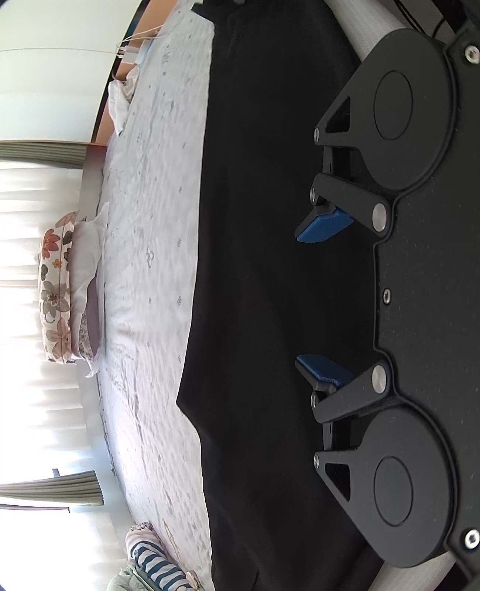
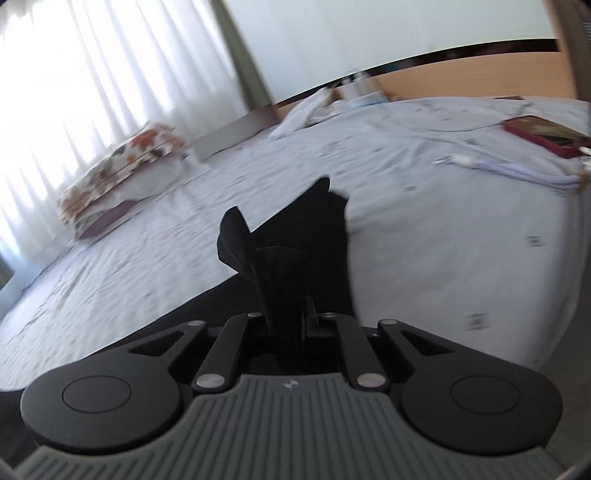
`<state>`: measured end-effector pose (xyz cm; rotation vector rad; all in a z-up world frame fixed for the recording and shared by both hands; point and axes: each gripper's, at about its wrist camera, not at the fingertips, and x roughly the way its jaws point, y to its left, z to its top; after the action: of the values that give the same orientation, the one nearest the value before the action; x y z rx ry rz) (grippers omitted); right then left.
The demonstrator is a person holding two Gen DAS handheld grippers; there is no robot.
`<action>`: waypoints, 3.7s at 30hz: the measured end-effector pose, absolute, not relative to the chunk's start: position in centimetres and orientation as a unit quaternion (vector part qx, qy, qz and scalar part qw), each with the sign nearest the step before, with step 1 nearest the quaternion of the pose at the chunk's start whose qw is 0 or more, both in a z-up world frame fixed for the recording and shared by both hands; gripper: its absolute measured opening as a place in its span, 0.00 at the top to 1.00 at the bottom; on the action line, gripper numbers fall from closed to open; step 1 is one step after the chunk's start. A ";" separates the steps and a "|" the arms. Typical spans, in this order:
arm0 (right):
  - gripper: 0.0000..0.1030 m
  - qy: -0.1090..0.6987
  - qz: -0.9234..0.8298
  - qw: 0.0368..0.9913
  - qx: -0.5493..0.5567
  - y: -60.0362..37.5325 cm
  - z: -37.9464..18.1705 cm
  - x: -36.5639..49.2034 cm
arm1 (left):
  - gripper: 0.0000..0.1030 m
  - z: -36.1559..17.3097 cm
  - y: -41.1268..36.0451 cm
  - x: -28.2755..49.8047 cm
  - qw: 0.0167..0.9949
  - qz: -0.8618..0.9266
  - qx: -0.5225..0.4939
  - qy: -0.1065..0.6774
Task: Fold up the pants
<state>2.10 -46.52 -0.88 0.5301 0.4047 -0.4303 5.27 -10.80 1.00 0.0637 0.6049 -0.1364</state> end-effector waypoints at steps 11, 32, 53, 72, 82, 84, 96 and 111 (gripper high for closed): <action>0.91 0.302 0.056 0.933 0.190 -27.7 0.0 9.1 | 0.36 2.4 -4.8 4.9 0.959 -0.012 -0.007 0.285; 0.89 0.325 0.146 0.930 0.090 -13.9 -0.3 8.8 | 0.34 1.3 4.5 5.6 0.954 0.057 -0.060 0.288; 0.05 0.311 0.246 0.917 -0.026 -11.6 0.2 3.6 | 0.22 1.4 6.3 5.2 0.954 0.073 -0.072 0.283; 0.00 0.202 0.120 0.961 0.147 -19.0 2.2 1.8 | 0.15 2.0 8.1 5.6 0.950 0.105 -0.071 0.286; 0.00 0.242 0.042 0.966 0.078 -14.9 -1.1 5.4 | 0.11 1.9 13.8 6.4 0.938 0.173 -0.100 0.284; 0.01 0.248 0.040 0.967 0.028 -13.2 -2.1 5.3 | 0.11 1.9 15.1 6.6 0.935 0.189 -0.107 0.281; 0.00 0.237 0.066 0.969 -0.009 -11.7 -2.5 4.4 | 0.06 1.3 22.7 7.7 0.903 0.296 -0.198 0.242; 0.00 0.226 0.075 0.971 -0.004 -12.1 -3.0 4.2 | 0.00 -0.9 26.1 10.3 0.878 0.339 -0.263 0.214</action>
<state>4.23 -12.13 -3.02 -0.0078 0.4560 0.1519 10.27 26.15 -0.86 -0.5476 0.4456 0.7071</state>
